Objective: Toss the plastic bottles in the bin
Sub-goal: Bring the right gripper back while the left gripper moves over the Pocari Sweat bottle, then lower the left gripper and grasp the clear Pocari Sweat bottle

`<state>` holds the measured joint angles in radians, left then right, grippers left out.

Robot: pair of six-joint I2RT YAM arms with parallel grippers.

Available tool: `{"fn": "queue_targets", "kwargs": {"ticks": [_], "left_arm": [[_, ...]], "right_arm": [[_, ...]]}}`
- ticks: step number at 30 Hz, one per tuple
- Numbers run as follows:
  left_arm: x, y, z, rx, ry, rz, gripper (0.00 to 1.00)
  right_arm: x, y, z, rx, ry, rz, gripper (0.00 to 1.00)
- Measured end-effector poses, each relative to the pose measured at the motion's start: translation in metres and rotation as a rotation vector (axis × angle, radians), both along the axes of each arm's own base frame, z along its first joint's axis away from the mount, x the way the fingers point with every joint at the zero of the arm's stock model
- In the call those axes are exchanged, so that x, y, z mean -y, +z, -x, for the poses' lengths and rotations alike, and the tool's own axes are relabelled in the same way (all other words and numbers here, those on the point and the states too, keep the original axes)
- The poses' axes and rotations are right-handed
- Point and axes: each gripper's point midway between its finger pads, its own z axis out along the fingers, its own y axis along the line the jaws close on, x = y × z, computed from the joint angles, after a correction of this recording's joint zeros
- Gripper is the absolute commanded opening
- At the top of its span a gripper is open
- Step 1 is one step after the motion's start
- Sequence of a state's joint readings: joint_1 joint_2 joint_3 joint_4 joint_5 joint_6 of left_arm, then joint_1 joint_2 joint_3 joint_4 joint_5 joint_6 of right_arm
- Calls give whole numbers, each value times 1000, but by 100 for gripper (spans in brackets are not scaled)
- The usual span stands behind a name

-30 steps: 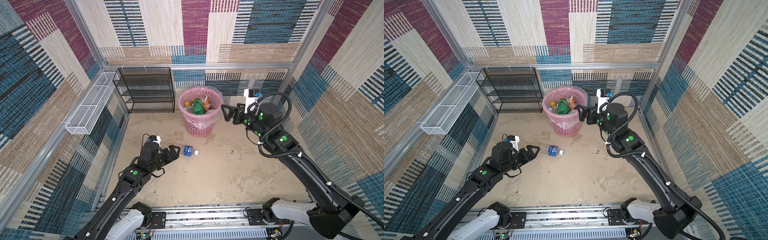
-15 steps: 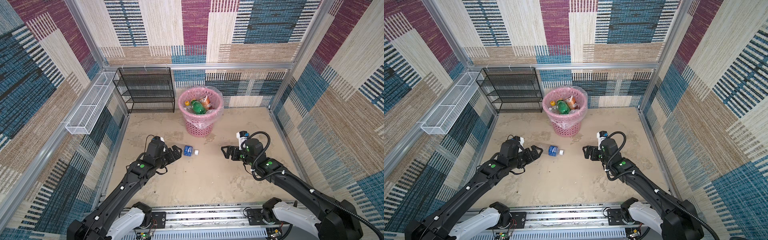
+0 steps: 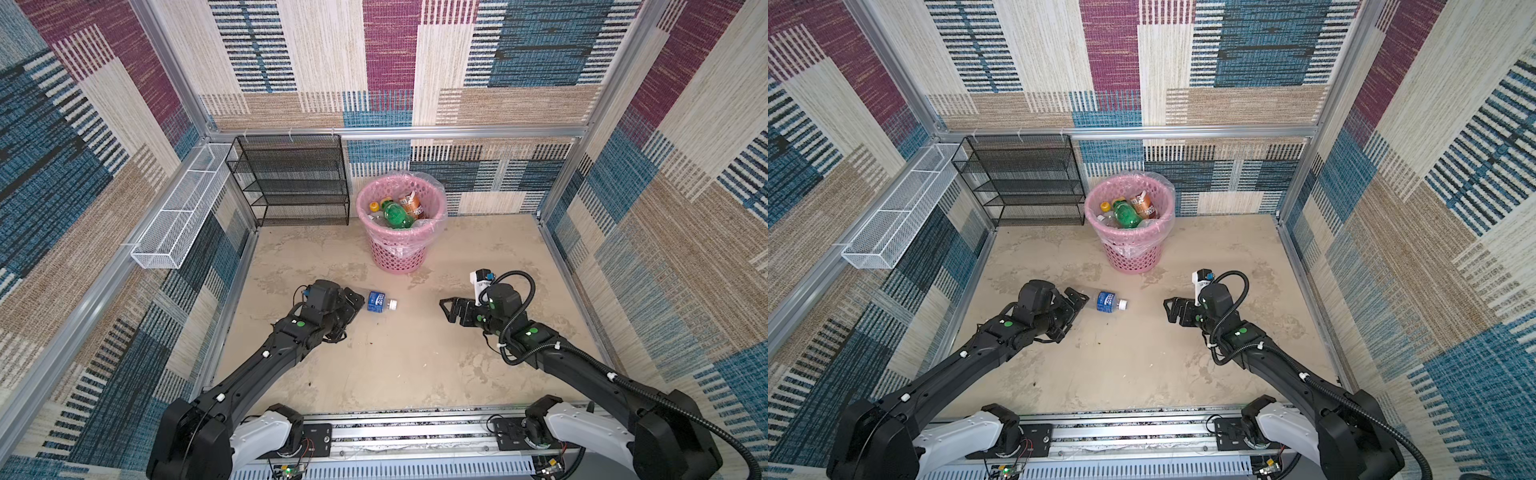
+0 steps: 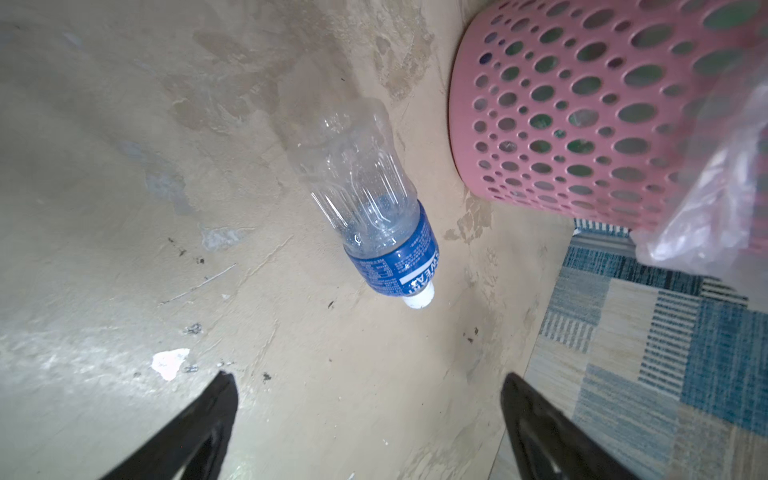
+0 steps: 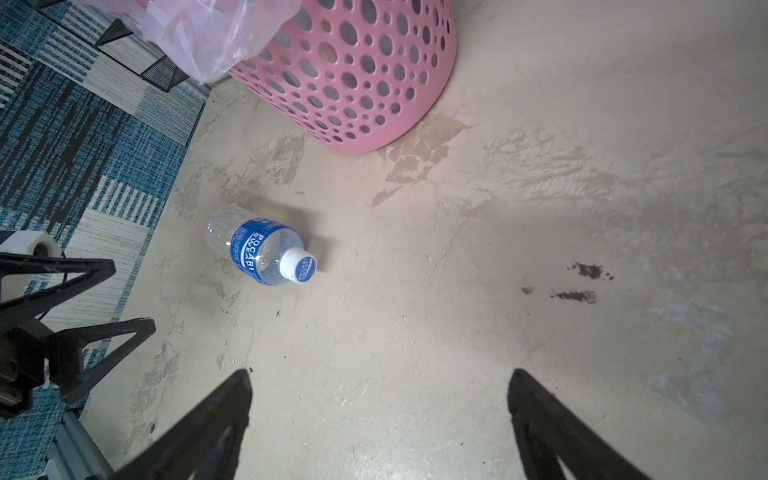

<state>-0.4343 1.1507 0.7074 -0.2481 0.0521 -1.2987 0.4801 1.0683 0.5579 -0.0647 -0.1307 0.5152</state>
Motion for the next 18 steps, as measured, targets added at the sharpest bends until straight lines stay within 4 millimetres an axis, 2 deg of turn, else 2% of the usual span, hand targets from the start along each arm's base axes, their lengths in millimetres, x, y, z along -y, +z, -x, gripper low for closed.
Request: {"fn": "queue_targets", "kwargs": {"ticks": [7,15,18], "left_arm": [[2,-1,-25,16,100,45,95],[12,-16,-47,-40,164,92,94],[15,-28,-52,-74,186,102,94]], "right_arm": [[3,-2,5,4,0,-1,97],[4,-1,6,13,-2,-4,97],[4,-1,7,17,-2,-5,96]]}}
